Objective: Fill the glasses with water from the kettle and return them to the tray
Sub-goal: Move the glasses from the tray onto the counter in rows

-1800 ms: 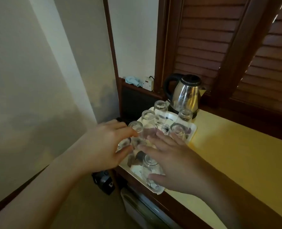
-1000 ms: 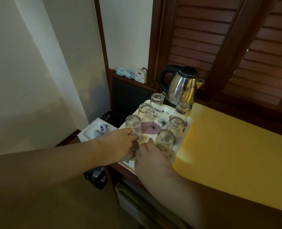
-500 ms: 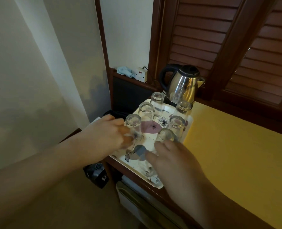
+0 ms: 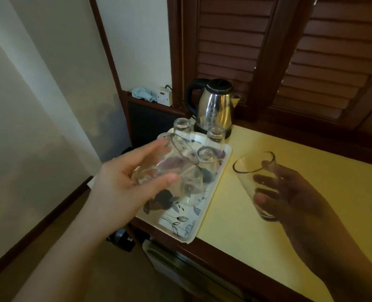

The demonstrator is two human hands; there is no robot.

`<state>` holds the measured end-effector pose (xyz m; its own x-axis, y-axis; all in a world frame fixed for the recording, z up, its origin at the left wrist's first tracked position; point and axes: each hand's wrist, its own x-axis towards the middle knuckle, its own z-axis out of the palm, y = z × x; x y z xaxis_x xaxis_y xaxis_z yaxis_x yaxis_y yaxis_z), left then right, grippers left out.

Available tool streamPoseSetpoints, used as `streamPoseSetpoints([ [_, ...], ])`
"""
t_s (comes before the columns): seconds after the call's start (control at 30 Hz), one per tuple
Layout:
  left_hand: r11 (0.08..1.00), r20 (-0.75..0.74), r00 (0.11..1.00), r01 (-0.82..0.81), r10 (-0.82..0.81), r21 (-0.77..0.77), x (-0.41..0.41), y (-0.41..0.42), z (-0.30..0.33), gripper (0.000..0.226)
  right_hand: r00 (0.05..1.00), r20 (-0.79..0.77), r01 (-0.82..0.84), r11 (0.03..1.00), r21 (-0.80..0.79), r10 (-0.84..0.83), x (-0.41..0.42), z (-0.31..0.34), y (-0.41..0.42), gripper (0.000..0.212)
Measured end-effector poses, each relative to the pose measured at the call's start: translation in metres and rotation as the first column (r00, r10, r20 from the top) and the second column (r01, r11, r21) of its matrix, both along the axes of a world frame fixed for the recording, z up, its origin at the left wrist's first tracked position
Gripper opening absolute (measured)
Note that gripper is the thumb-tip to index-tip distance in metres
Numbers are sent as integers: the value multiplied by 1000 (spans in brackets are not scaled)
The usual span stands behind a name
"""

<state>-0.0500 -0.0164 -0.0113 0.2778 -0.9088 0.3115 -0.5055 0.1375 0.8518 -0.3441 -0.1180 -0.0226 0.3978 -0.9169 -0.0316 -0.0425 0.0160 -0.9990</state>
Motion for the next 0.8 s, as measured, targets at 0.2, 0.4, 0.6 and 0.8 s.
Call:
streamPoseSetpoints([
  [0.2, 996, -451, 887, 77, -94, -55, -68, -35, -23, 59, 944, 311, 54, 983, 176, -108, -50, -18, -8, 86],
  [0.4, 979, -643, 744, 196, -181, -50, -142, -76, -35, 80, 884, 389, 185, 959, 214, -257, -116, -39, -19, 63],
  [0.6, 964, -689, 701, 266, -184, 13, -214, -113, -36, 72, 907, 238, 313, 935, 166, -346, -175, -41, -25, 77],
  [0.8, 948, -522, 830, 297, -197, 114, -290, -146, -43, 71, 890, 177, 398, 905, 147, -420, -237, -49, -41, 70],
])
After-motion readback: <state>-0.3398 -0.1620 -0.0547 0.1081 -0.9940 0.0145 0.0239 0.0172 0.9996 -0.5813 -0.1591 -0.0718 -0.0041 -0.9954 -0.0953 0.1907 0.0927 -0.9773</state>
